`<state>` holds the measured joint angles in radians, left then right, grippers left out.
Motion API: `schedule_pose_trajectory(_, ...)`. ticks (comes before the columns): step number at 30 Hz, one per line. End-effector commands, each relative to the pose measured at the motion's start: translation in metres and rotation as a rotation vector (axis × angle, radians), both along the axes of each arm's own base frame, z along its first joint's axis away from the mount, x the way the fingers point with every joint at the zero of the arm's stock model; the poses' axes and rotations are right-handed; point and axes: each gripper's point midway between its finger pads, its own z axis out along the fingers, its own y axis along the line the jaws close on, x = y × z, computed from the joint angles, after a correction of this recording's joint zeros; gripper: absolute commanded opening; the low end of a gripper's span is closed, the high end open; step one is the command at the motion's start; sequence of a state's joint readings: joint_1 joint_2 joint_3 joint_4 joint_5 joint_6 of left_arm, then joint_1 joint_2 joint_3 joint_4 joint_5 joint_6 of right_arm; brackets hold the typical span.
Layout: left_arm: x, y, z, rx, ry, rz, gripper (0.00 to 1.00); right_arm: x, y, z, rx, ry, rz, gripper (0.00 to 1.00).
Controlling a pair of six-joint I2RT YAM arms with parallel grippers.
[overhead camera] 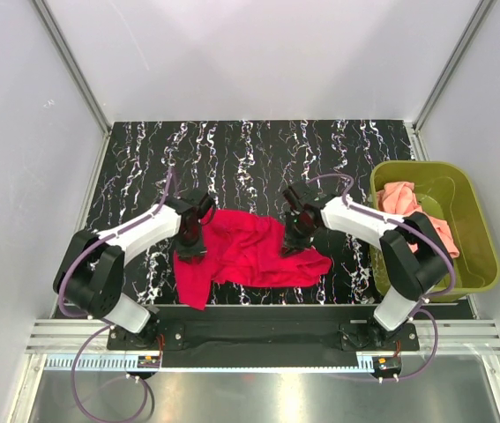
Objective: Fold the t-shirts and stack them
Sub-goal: Flatten the tshirt out
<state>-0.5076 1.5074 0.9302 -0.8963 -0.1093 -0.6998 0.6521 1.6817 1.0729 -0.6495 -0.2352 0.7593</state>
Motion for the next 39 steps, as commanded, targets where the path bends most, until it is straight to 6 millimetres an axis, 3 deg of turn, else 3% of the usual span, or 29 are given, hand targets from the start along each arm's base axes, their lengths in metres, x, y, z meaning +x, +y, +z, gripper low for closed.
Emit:
schedule_pose_trajectory(1,0.019,0.011,0.004,0.028,-0.040,0.036,0.25,0.029,-0.020,0.001,-0.040,-0.050,-0.040,0.16)
schedule_pose_trajectory(2,0.019,0.017,0.008,0.046,-0.043,0.047,0.15,0.029,-0.034,0.000,-0.093,-0.047,-0.035,0.00)
schedule_pose_trajectory(3,0.025,0.030,0.012,0.094,-0.066,0.071,0.07,0.036,-0.039,0.002,-0.114,-0.060,-0.036,0.00)
schedule_pose_trajectory(6,0.035,0.057,0.035,0.181,-0.126,0.120,0.00,0.052,-0.066,0.009,-0.214,-0.097,-0.024,0.00)
schedule_pose_trajectory(8,0.036,0.066,0.047,0.200,-0.146,0.138,0.00,0.057,-0.082,0.013,-0.299,-0.129,0.002,0.00)
schedule_pose_trajectory(10,0.041,0.074,0.060,0.215,-0.183,0.165,0.23,0.066,-0.078,0.025,-0.294,-0.155,0.030,0.00)
schedule_pose_trajectory(11,0.040,0.075,0.064,0.221,-0.185,0.175,0.27,0.062,-0.063,0.032,-0.222,-0.145,0.070,0.00)
schedule_pose_trajectory(12,0.041,0.072,0.072,0.195,-0.206,0.171,0.29,0.061,-0.050,0.043,-0.176,-0.158,0.089,0.07)
schedule_pose_trajectory(14,0.048,0.055,0.077,0.105,-0.247,0.103,0.34,0.046,-0.023,0.055,-0.086,-0.128,0.113,0.34)
schedule_pose_trajectory(15,0.044,0.035,0.076,0.014,-0.235,0.051,0.40,0.028,0.000,0.060,-0.052,-0.129,0.170,0.47)
schedule_pose_trajectory(16,0.045,0.024,0.078,-0.027,-0.248,0.023,0.56,0.020,0.014,0.064,-0.017,-0.124,0.167,0.63)
schedule_pose_trajectory(18,0.041,-0.001,0.076,-0.069,-0.242,-0.036,0.71,-0.013,0.040,0.060,0.037,-0.080,0.210,0.71)
schedule_pose_trajectory(20,0.038,-0.013,0.063,-0.066,-0.201,-0.044,0.84,-0.022,0.060,0.058,0.106,-0.066,0.181,0.79)
schedule_pose_trajectory(24,0.043,-0.018,0.036,-0.014,-0.146,-0.031,0.88,-0.025,0.065,0.030,0.060,-0.038,0.143,0.81)
schedule_pose_trajectory(29,0.054,-0.018,0.016,0.048,-0.108,-0.041,0.86,-0.014,0.053,0.004,-0.069,-0.050,0.143,0.72)
schedule_pose_trajectory(32,0.056,-0.013,0.000,0.101,-0.066,-0.046,0.79,-0.013,0.052,-0.006,-0.090,-0.045,0.152,0.63)
schedule_pose_trajectory(35,0.057,-0.008,-0.005,0.126,-0.059,-0.044,0.57,-0.014,0.048,-0.013,-0.107,-0.042,0.156,0.50)
schedule_pose_trajectory(36,0.057,-0.006,-0.004,0.127,-0.064,-0.041,0.47,-0.013,0.047,-0.013,-0.108,-0.046,0.158,0.42)
schedule_pose_trajectory(37,0.057,-0.005,0.004,0.126,-0.083,-0.039,0.35,-0.013,0.041,-0.014,-0.133,-0.056,0.158,0.16)
schedule_pose_trajectory(39,0.058,0.001,0.015,0.141,-0.113,-0.033,0.25,-0.008,0.030,-0.010,-0.162,-0.075,0.147,0.00)
